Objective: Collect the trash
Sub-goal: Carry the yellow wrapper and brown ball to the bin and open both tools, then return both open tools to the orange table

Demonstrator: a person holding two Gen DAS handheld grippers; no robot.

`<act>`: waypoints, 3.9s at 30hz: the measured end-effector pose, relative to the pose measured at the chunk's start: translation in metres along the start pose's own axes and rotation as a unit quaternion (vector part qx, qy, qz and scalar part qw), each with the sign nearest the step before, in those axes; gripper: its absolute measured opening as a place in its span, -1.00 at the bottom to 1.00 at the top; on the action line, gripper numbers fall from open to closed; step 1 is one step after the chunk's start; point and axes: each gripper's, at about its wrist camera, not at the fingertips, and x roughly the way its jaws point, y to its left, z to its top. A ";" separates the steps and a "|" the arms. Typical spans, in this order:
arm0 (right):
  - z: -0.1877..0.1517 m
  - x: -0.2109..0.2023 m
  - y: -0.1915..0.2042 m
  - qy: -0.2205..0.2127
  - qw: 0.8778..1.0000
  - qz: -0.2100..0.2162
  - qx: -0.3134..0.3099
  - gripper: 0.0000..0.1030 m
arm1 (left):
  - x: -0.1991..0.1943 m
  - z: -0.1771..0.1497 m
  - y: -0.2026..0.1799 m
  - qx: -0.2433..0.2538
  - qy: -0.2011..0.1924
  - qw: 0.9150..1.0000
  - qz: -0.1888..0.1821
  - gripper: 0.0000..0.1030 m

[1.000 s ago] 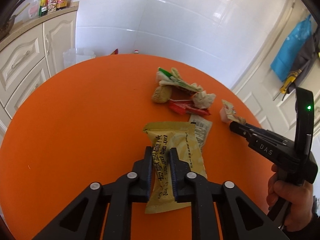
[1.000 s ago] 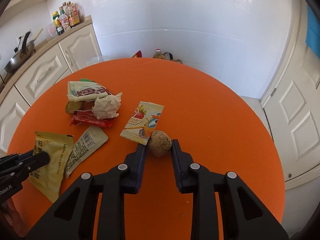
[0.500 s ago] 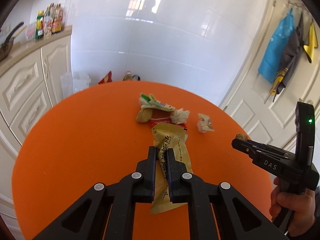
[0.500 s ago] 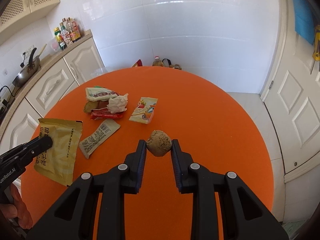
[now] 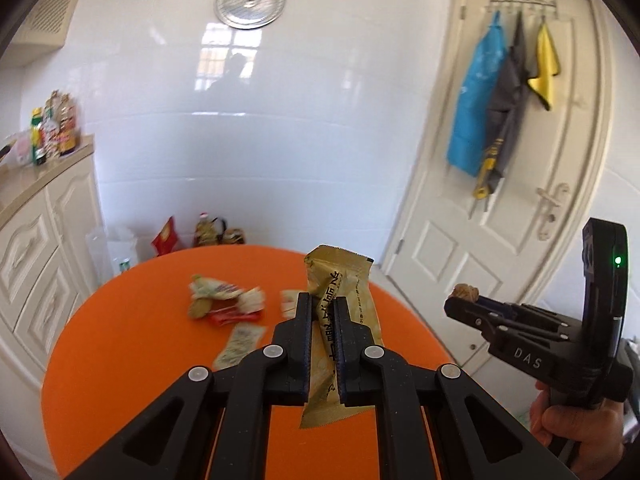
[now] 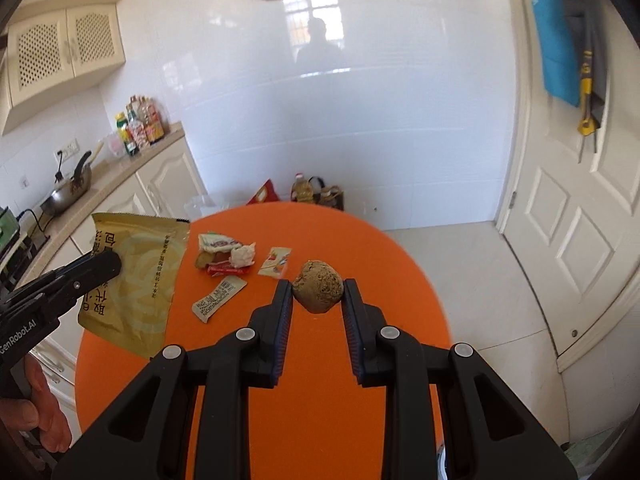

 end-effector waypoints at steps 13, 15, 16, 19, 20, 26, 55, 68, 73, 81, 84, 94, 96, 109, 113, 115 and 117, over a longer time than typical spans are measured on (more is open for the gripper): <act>-0.044 -0.143 -0.121 -0.062 0.987 -0.119 0.085 -0.51 | -0.094 -0.075 -0.149 0.090 0.016 0.985 -0.147 -0.90; -0.055 -0.158 -0.146 -0.062 0.982 -0.142 0.107 -0.51 | -0.055 -0.064 -0.149 0.097 0.036 0.980 -0.169 -0.90; -0.060 -0.164 -0.157 -0.062 0.980 -0.152 0.116 -0.51 | -0.046 -0.065 -0.158 0.103 0.046 0.978 -0.178 -0.90; -0.080 -0.174 -0.195 -0.050 0.971 -0.183 0.147 -0.51 | -0.007 -0.051 -0.179 0.116 0.082 0.969 -0.201 -0.90; -0.087 -0.175 -0.205 -0.045 0.969 -0.189 0.155 -0.51 | 0.004 -0.053 -0.188 0.123 0.094 0.966 -0.206 -0.90; -0.139 -0.147 -0.272 0.015 0.953 -0.209 0.219 -0.51 | 0.072 -0.082 -0.238 0.152 0.187 0.944 -0.224 -0.90; -0.253 -0.039 -0.392 0.147 0.899 -0.216 0.352 0.79 | 0.290 -0.138 -0.358 0.211 0.356 0.899 -0.147 0.44; -0.217 -0.074 -0.354 0.106 0.898 -0.242 0.351 1.00 | 0.182 -0.107 -0.341 0.212 0.231 0.943 -0.109 0.92; -0.175 -0.098 -0.319 0.063 0.915 -0.239 0.319 1.00 | 0.110 -0.087 -0.319 0.184 0.179 0.959 -0.121 0.95; -0.107 -0.122 -0.246 0.001 0.940 -0.220 0.260 1.00 | 0.000 -0.067 -0.259 0.152 0.092 0.979 -0.098 0.97; -0.083 -0.125 -0.215 -0.012 0.950 -0.206 0.234 1.00 | -0.037 -0.066 -0.232 0.134 0.073 0.985 -0.084 0.97; -0.017 -0.123 -0.102 -0.061 0.979 -0.141 0.133 1.00 | -0.178 -0.059 -0.126 0.060 -0.002 0.998 0.001 0.97; -0.004 -0.121 -0.078 -0.068 0.983 -0.126 0.114 1.00 | -0.207 -0.062 -0.109 0.045 -0.016 0.999 0.020 0.97; 0.038 -0.106 0.073 -0.114 0.993 -0.034 -0.014 1.00 | -0.354 -0.112 -0.032 -0.048 -0.083 0.985 0.142 0.99; 0.037 -0.096 0.101 -0.119 0.992 -0.024 -0.047 1.00 | -0.374 -0.134 -0.017 -0.073 -0.089 0.978 0.172 0.99; 0.037 -0.087 0.113 -0.116 0.991 -0.016 -0.058 1.00 | -0.378 -0.145 -0.011 -0.082 -0.082 0.977 0.179 0.99; 0.037 -0.076 0.117 -0.108 0.992 -0.009 -0.062 1.00 | -0.373 -0.150 -0.010 -0.083 -0.075 0.977 0.181 0.99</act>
